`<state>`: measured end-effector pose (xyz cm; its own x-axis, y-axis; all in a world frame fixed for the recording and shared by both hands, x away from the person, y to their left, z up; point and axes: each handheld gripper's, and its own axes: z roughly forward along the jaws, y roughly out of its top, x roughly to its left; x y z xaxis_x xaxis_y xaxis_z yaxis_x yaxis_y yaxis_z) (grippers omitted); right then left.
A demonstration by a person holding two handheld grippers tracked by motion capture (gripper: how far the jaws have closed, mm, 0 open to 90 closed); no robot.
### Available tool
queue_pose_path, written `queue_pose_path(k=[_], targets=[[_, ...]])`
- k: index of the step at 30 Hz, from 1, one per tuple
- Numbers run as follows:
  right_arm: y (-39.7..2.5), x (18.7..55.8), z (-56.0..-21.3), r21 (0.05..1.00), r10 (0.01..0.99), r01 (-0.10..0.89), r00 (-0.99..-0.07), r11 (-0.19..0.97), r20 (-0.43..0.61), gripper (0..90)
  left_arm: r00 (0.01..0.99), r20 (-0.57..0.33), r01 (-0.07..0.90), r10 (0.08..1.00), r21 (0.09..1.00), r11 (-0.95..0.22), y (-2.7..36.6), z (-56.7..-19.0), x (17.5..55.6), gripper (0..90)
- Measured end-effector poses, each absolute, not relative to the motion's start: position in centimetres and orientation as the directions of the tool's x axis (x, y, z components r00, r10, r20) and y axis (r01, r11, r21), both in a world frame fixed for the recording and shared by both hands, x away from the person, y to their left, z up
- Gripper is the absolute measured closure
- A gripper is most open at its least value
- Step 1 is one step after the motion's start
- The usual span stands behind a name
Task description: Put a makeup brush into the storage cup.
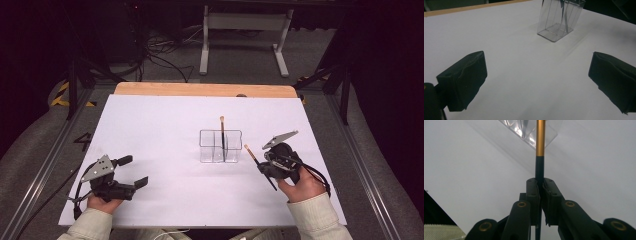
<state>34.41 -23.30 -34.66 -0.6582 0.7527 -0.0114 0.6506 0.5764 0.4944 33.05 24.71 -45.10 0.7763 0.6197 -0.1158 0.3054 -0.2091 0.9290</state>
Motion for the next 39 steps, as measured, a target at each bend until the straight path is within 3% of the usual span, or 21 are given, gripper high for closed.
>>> queue_pose_path(k=[14, 21, 39], targets=[[-24.3, 33.5, -33.0, 0.714, 0.723, 0.492, -0.691, 0.499, -0.030, 83.9, 0.778, -0.115, 0.307, 0.618, 0.928, -0.214, 24.7, -45.1, 33.0, 2.5], [-25.1, 33.7, -32.9, 0.780, 0.715, 0.454, -0.699, 0.430, 0.013, 83.9, 0.778, -0.109, 0.303, 0.618, 0.928, -0.218, 24.7, -45.2, 33.0, 2.4], [-26.8, 34.0, -33.6, 0.903, 0.661, 0.283, -0.751, 0.322, 0.000, 83.7, 0.777, -0.115, 0.309, 0.619, 0.926, -0.217, 24.7, -45.2, 33.0, 2.5]])
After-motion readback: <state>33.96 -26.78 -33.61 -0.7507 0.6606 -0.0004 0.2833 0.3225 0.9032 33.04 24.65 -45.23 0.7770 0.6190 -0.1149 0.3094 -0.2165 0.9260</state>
